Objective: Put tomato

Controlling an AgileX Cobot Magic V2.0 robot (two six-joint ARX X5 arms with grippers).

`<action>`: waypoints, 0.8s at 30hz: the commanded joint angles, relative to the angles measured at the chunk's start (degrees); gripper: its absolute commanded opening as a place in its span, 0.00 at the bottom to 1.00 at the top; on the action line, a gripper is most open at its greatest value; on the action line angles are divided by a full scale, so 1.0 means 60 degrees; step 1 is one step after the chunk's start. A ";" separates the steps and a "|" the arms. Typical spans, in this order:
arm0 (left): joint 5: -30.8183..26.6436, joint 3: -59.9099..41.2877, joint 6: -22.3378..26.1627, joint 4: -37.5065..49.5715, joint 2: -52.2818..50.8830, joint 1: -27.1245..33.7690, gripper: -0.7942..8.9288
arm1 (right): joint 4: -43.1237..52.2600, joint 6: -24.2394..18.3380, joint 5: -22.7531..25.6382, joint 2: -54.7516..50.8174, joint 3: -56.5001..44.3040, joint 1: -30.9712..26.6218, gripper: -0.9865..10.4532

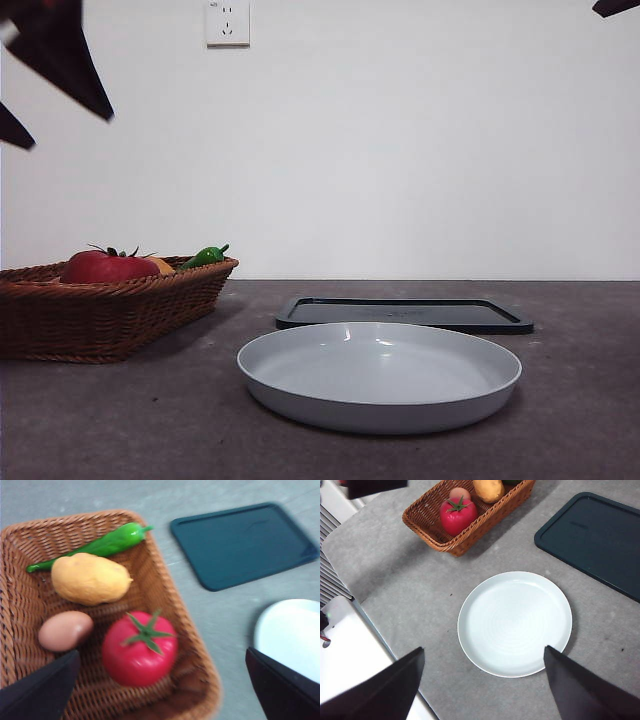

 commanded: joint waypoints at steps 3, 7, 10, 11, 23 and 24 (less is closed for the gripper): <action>-0.0168 0.0193 0.0678 0.0674 0.1071 -0.0018 0.63 | 0.0098 -0.0077 0.0011 0.0069 0.0178 0.0051 0.42; -0.0295 0.0193 0.0954 0.0980 0.1778 -0.0022 0.63 | 0.0095 -0.0077 0.0011 0.0069 0.0178 0.0051 0.42; -0.0299 0.0193 0.1005 0.1253 0.2240 -0.0018 0.63 | 0.0095 -0.0077 0.0007 0.0069 0.0178 0.0051 0.42; -0.0295 0.0193 0.1005 0.1326 0.2364 -0.0018 0.63 | 0.0095 -0.0077 0.0007 0.0069 0.0178 0.0051 0.42; -0.0295 0.0193 0.1330 0.2084 0.3523 -0.0022 0.63 | 0.0087 -0.0069 0.0011 0.0073 0.0178 0.0051 0.42; -0.0295 0.0193 0.1330 0.2142 0.3595 -0.0022 0.63 | 0.0087 -0.0069 0.0011 0.0073 0.0178 0.0051 0.42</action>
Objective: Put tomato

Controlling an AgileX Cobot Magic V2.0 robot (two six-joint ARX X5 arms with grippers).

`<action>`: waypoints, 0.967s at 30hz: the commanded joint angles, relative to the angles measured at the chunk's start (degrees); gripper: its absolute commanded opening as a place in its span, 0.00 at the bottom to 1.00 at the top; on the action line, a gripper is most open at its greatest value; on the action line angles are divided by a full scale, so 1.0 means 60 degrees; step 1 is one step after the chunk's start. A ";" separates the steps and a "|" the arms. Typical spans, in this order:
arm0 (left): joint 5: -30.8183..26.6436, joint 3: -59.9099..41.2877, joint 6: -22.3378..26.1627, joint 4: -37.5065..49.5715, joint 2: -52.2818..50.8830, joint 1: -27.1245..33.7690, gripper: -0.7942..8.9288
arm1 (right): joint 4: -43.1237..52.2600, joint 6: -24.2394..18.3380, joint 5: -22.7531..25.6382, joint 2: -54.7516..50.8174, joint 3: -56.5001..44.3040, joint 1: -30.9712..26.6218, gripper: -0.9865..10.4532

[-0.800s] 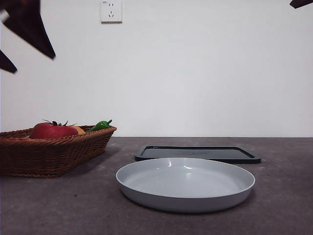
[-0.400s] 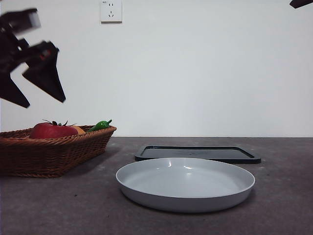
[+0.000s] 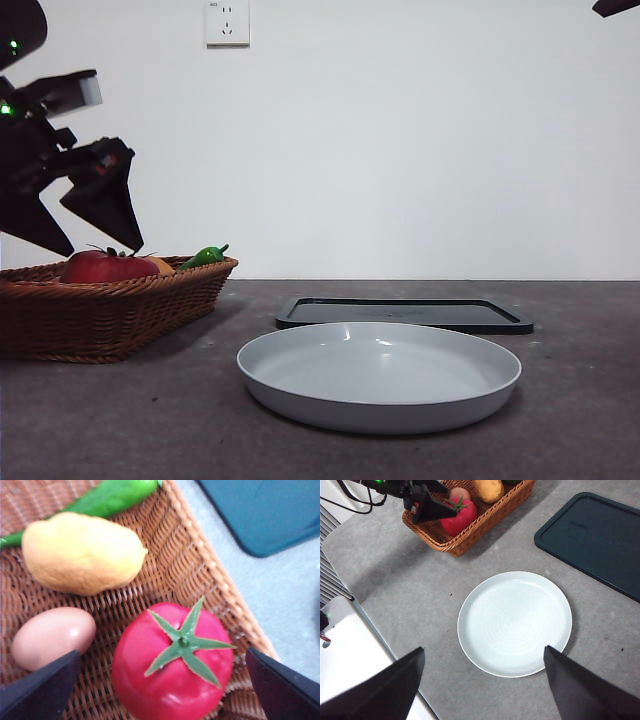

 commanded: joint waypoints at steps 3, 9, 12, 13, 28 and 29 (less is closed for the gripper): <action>-0.0015 0.0193 0.0149 0.0317 0.0386 -0.0022 0.63 | 0.0084 -0.0058 0.0011 0.0073 0.0178 0.0051 0.42; -0.0015 0.0193 0.0204 0.0393 0.0594 -0.0022 0.63 | 0.0084 -0.0044 0.0011 0.0073 0.0178 0.0051 0.42; -0.0015 0.0193 0.0222 0.0390 0.0688 -0.0018 0.63 | 0.0084 -0.0044 0.0011 0.0073 0.0178 0.0051 0.42; -0.0015 0.0193 0.0222 0.0393 0.0721 -0.0022 0.63 | 0.0084 -0.0047 0.0011 0.0073 0.0178 0.0051 0.42; -0.0015 0.0193 0.0215 0.0386 0.0969 -0.0091 0.42 | 0.0087 -0.0047 0.0011 0.0073 0.0178 0.0051 0.42; -0.0015 0.0193 0.0211 0.0386 0.0969 -0.0091 0.42 | 0.0087 -0.0047 0.0011 0.0073 0.0178 0.0051 0.42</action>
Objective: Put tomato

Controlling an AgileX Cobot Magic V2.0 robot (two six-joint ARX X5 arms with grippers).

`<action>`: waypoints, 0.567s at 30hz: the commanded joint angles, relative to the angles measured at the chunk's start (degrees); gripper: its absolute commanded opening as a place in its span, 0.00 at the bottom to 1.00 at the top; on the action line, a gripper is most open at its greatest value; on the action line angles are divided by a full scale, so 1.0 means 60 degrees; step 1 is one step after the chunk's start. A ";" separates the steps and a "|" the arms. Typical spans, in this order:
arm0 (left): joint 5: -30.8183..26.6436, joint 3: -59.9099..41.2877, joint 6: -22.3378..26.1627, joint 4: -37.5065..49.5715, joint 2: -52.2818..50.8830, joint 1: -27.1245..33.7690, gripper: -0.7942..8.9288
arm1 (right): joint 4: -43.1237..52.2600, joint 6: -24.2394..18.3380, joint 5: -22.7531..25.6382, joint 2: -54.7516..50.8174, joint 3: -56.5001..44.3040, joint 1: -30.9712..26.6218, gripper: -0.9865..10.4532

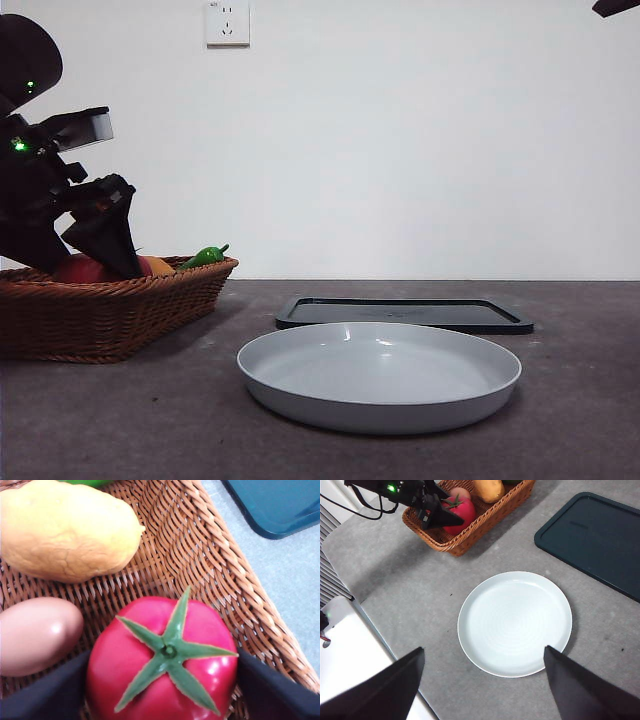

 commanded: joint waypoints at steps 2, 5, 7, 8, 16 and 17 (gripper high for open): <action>-0.0011 0.0193 0.0091 0.0066 0.0171 -0.0029 0.42 | 0.0087 -0.0047 0.0011 0.0073 0.0178 0.0051 0.42; -0.0011 0.0302 -0.0128 0.0018 0.0113 -0.0029 0.42 | 0.0087 -0.0047 0.0011 0.0069 0.0178 0.0051 0.42; -0.0011 0.0459 -0.0240 -0.0033 -0.0022 -0.0029 0.42 | 0.0091 -0.0047 0.0011 0.0069 0.0178 0.0051 0.42; -0.0007 0.0528 -0.0306 -0.0033 -0.0128 -0.0029 0.42 | 0.0091 -0.0047 0.0011 0.0069 0.0178 0.0051 0.42; 0.0189 0.1260 -0.0408 -0.0659 -0.1410 -0.0568 0.42 | 0.0098 -0.0051 0.0047 0.0073 0.0178 0.0047 0.42; 0.0382 0.1311 -0.0404 -0.0732 -0.1596 -0.0721 0.42 | 0.0098 -0.0051 0.0047 0.0073 0.0178 0.0047 0.42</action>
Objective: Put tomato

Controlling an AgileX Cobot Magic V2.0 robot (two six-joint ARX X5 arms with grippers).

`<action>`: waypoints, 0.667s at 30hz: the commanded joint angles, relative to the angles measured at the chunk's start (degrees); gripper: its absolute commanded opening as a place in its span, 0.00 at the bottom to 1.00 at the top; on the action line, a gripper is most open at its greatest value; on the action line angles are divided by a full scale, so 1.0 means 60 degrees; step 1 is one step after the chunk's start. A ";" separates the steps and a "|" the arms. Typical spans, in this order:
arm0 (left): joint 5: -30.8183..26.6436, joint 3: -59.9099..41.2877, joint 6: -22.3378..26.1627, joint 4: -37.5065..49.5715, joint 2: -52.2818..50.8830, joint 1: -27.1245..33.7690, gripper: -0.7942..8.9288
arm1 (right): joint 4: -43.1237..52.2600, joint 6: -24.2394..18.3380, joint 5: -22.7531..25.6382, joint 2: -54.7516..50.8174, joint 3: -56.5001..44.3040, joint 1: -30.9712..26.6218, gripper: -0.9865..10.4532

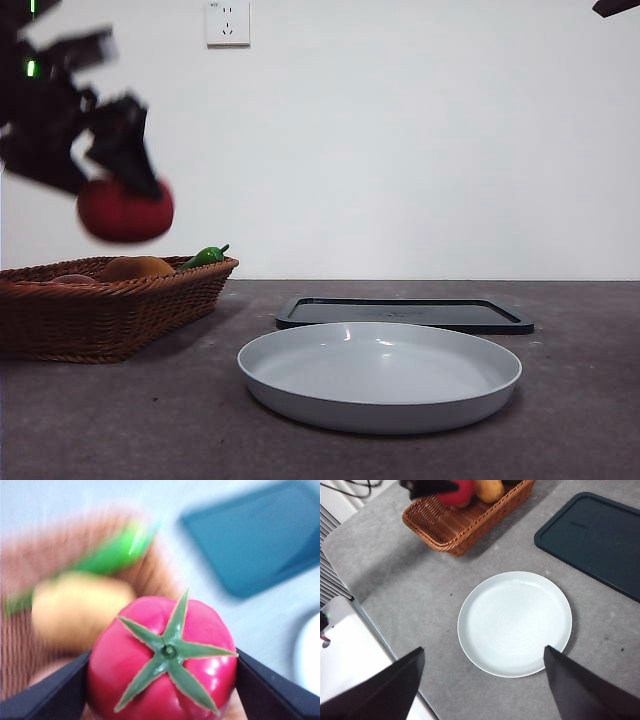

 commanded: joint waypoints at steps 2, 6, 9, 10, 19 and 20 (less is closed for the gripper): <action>0.0590 0.0291 -0.0109 -0.0062 -0.0521 -0.0590 0.42 | 0.0098 -0.0051 0.0040 0.0073 0.0178 0.0047 0.42; 0.0681 0.0291 -0.0229 -0.0051 -0.0845 -0.1552 0.42 | 0.0098 -0.0047 0.0066 0.0073 0.0175 0.0051 0.42; 0.0681 0.0291 -0.0229 -0.0033 -0.0761 -0.2313 0.42 | 0.0095 -0.0047 0.0160 0.0069 0.0178 0.0051 0.42; 0.0681 0.0291 -0.0229 -0.0007 -0.0699 -0.2543 0.42 | 0.0091 -0.0044 0.0215 0.0069 0.0178 0.0051 0.42; 0.0659 0.0291 -0.0208 0.0965 0.0787 -0.4371 0.42 | 0.0058 -0.0036 0.0215 0.0069 0.0178 0.0051 0.42; 0.0659 0.0291 -0.0208 0.1096 0.1067 -0.4517 0.42 | 0.0025 -0.0036 0.0215 0.0069 0.0178 0.0051 0.42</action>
